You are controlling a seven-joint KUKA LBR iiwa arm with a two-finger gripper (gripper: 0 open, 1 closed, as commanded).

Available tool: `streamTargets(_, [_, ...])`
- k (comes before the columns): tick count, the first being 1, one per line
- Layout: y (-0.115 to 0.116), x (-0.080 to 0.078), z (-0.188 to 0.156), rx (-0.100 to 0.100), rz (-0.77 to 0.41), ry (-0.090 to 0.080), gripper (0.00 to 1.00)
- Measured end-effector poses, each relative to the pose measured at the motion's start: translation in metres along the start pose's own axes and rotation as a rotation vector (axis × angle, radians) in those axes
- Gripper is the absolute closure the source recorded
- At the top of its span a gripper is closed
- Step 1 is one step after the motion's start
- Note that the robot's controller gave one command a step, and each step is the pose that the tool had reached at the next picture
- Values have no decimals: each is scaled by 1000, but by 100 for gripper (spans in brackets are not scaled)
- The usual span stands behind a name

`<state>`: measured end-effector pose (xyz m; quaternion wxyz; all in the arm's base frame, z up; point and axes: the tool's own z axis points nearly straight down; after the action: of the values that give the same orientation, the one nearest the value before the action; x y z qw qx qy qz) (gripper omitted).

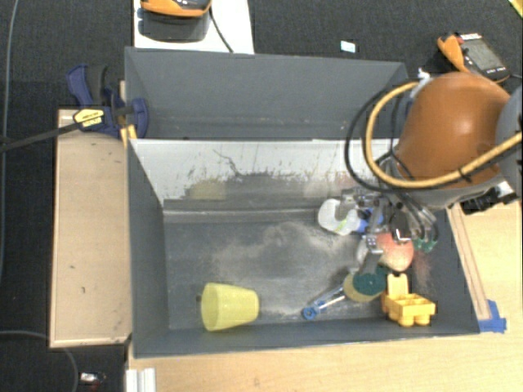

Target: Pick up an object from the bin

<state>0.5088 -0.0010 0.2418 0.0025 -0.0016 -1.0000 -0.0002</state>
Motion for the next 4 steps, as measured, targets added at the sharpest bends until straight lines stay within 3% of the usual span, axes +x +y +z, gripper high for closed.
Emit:
streamTargets(1, [0, -2, -4, 0, 0, -8, 0])
streamTargets(2, [-26, 7, 56, 1, -131, -11, 0])
streamTargets(3, [-69, 28, 82, 3, -345, -14, 0])
streamTargets(4, [-41, 27, 106, 2, -572, -9, 0])
